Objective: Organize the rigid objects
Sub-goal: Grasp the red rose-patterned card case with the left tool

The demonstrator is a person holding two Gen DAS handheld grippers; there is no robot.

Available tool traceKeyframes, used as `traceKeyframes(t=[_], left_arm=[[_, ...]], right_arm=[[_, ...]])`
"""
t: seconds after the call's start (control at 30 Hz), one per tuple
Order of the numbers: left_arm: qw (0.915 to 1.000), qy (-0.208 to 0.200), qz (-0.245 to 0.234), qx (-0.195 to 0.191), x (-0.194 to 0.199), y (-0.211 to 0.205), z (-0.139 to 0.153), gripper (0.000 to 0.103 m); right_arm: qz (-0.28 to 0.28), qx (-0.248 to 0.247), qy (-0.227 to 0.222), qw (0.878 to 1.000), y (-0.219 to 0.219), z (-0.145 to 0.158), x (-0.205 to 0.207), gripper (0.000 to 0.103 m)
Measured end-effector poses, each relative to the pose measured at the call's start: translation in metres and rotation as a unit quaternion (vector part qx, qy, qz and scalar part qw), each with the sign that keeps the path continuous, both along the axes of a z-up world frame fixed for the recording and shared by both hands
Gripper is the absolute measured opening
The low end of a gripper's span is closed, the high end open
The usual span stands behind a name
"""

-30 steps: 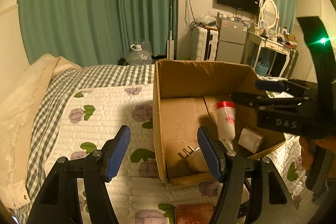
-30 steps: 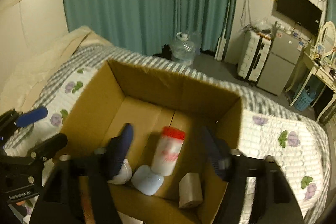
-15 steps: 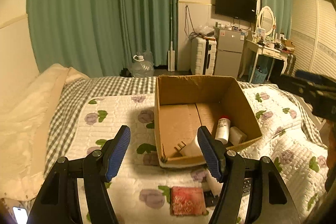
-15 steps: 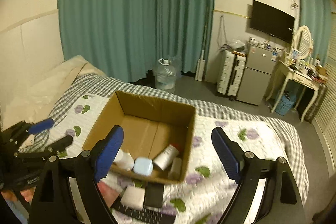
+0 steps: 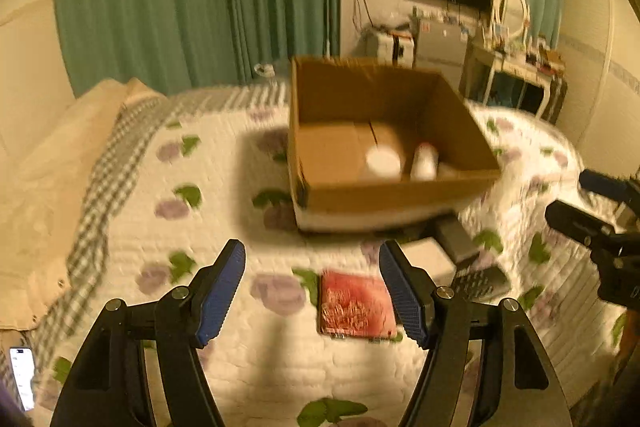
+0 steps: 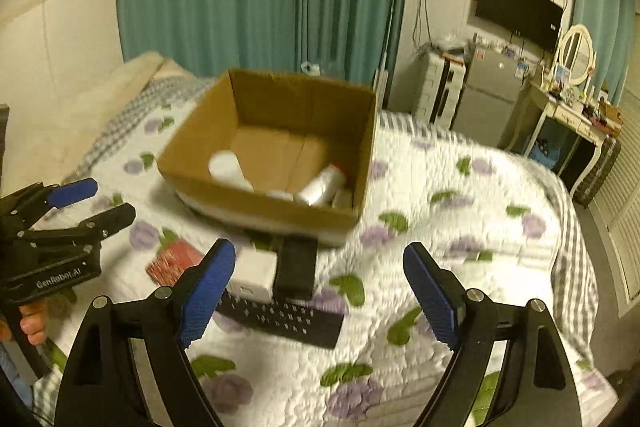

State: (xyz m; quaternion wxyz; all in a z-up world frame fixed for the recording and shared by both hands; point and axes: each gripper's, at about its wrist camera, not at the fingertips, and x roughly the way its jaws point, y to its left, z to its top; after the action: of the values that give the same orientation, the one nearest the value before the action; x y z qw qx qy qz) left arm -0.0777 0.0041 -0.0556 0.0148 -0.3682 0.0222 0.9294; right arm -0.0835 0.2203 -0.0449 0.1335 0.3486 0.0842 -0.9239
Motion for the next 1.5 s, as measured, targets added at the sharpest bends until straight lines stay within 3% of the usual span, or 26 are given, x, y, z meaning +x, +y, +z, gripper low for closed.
traceKeyframes(t=[0.17,0.33,0.4,0.6,0.73,1.07,1.33,1.37,1.4,1.43,1.5], left_arm=[[0.9989,-0.042,-0.021,-0.01,-0.005,0.015,-0.041,0.072],[0.9934,-0.104,-0.045,0.011,-0.016,0.024,-0.072,0.072],[0.9931,-0.11,-0.04,0.008,-0.018,0.025,-0.078,0.072],[0.991,-0.112,-0.059,-0.042,-0.019,0.043,-0.091,0.078],[0.9869,-0.11,-0.07,-0.095,-0.019,0.059,-0.099,0.08],[0.9901,-0.097,-0.082,-0.059,0.0,0.053,-0.086,0.073],[0.9962,-0.07,-0.051,-0.005,0.006,0.025,-0.056,0.071],[0.9968,-0.066,-0.046,-0.002,0.006,0.021,-0.053,0.062],[0.9976,-0.058,-0.035,-0.009,0.003,0.015,-0.051,0.036],[0.9974,-0.064,-0.034,-0.003,-0.006,0.011,-0.049,0.024],[0.9962,-0.074,-0.034,0.031,-0.017,0.002,-0.049,0.023]], right_arm=[[-0.009,0.007,-0.032,0.999,0.006,-0.022,-0.009,0.086],[-0.006,0.012,-0.042,0.999,0.001,-0.029,-0.012,0.086],[-0.003,0.01,-0.044,0.999,0.0,-0.031,-0.012,0.086],[-0.002,0.011,-0.052,0.999,-0.001,-0.033,-0.014,0.086],[-0.005,0.01,-0.057,0.998,0.0,-0.036,-0.016,0.086],[-0.014,0.01,-0.055,0.998,0.002,-0.036,-0.015,0.086],[0.0,0.016,-0.059,0.998,-0.006,-0.041,-0.014,0.086],[0.002,0.017,-0.061,0.998,-0.009,-0.042,-0.014,0.086],[0.005,0.017,-0.064,0.998,-0.012,-0.044,-0.014,0.086],[0.01,0.019,-0.068,0.997,-0.016,-0.047,-0.015,0.086],[0.018,0.024,-0.076,0.997,-0.025,-0.053,-0.016,0.086]])
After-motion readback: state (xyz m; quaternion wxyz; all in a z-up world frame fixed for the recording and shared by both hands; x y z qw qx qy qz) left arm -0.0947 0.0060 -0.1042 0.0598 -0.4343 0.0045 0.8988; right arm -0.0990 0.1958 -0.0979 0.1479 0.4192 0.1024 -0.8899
